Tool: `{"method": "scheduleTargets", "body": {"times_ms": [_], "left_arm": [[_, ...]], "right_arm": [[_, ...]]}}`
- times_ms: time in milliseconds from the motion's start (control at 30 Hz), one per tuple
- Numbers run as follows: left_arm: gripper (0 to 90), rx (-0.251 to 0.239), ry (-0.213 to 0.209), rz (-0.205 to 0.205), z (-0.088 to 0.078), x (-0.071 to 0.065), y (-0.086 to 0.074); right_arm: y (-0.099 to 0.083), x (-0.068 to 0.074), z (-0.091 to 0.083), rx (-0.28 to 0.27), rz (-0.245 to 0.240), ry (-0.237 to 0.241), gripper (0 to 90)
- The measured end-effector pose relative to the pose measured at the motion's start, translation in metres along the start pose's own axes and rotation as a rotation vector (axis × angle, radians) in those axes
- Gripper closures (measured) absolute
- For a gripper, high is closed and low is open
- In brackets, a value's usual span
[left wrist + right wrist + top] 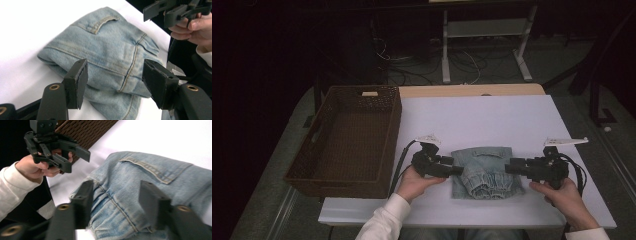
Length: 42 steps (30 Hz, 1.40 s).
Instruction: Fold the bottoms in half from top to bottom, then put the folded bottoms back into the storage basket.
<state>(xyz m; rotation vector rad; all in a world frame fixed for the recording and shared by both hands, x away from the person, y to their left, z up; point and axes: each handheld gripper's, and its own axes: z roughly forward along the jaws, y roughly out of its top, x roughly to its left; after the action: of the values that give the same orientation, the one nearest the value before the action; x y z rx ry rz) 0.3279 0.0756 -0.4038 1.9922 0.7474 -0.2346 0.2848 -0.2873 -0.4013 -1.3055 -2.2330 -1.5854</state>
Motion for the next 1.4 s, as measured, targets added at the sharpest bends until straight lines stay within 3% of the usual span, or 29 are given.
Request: {"method": "scheduleTargets", "body": {"times_ms": [167,367,567,733,1167,1400], "left_arm": [[29.7,0.002,-0.004,0.009,0.002,0.003,0.004],[25.0,-0.018,-0.014,0.004,0.001,0.01,0.013],[22.8,-0.001,0.029,0.02,0.008,0.02,0.024],[22.3,0.01,0.037,0.021,0.013,0.029,0.029],[21.6,0.007,0.093,-0.039,0.025,0.057,0.029],[20.8,0.038,0.095,-0.057,0.032,0.065,0.024]], "right_arm": [[-0.002,-0.003,-0.01,-0.04,0.038,-0.018,22.2],[-0.008,-0.007,-0.015,-0.037,0.08,-0.117,0.0],[-0.014,-0.014,-0.017,-0.024,0.134,-0.197,0.0],[-0.016,-0.017,-0.016,-0.023,0.153,-0.196,0.0],[-0.021,-0.009,-0.005,-0.006,0.138,-0.221,0.0],[-0.021,-0.005,0.008,0.052,0.117,-0.251,0.0]]}}
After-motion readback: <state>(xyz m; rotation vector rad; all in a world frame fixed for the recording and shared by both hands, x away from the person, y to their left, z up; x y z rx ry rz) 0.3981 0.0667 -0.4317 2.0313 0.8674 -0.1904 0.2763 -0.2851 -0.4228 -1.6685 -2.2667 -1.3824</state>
